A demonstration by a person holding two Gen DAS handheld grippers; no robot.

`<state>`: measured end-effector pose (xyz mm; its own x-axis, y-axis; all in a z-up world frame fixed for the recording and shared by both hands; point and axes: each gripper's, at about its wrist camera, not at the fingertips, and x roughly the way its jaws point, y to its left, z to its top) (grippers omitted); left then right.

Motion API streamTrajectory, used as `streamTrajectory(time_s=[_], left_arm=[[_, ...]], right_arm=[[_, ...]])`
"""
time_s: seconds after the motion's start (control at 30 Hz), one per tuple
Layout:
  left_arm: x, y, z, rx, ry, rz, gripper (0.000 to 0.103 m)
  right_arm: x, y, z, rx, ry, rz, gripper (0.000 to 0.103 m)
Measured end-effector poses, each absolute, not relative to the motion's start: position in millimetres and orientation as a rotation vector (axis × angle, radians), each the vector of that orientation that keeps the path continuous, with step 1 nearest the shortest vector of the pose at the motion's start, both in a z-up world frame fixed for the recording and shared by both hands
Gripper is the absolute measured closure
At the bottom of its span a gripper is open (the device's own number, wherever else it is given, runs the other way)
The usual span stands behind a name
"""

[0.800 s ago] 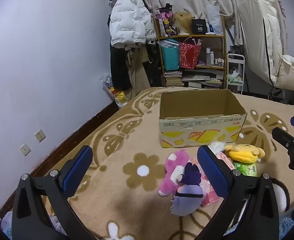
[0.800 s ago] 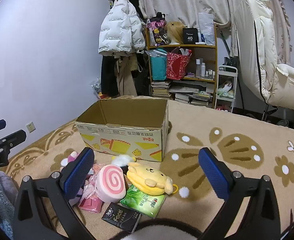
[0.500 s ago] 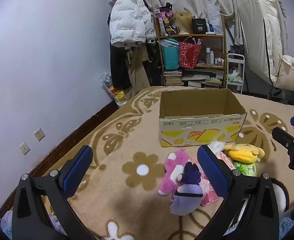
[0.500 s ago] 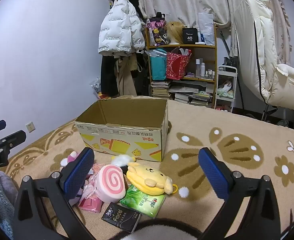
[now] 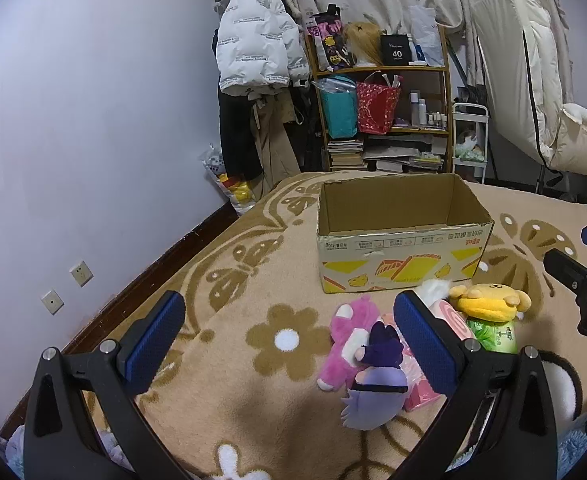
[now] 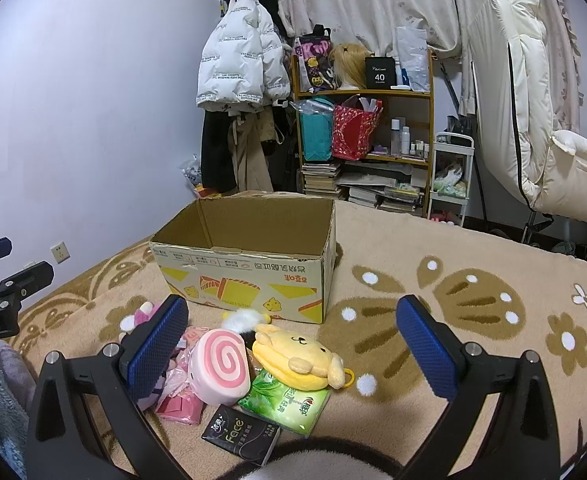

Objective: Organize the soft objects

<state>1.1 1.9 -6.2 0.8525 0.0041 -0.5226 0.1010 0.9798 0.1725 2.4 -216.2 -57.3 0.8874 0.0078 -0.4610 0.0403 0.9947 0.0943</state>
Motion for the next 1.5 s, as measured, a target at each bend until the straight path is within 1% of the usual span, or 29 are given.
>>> streamTrajectory(time_s=[1.5], left_arm=[[-0.1, -0.2, -4.4, 0.213, 0.542, -0.038, 0.0]], right_arm=[[3.7, -215.4, -58.7, 0.097, 0.483, -0.016, 0.0]])
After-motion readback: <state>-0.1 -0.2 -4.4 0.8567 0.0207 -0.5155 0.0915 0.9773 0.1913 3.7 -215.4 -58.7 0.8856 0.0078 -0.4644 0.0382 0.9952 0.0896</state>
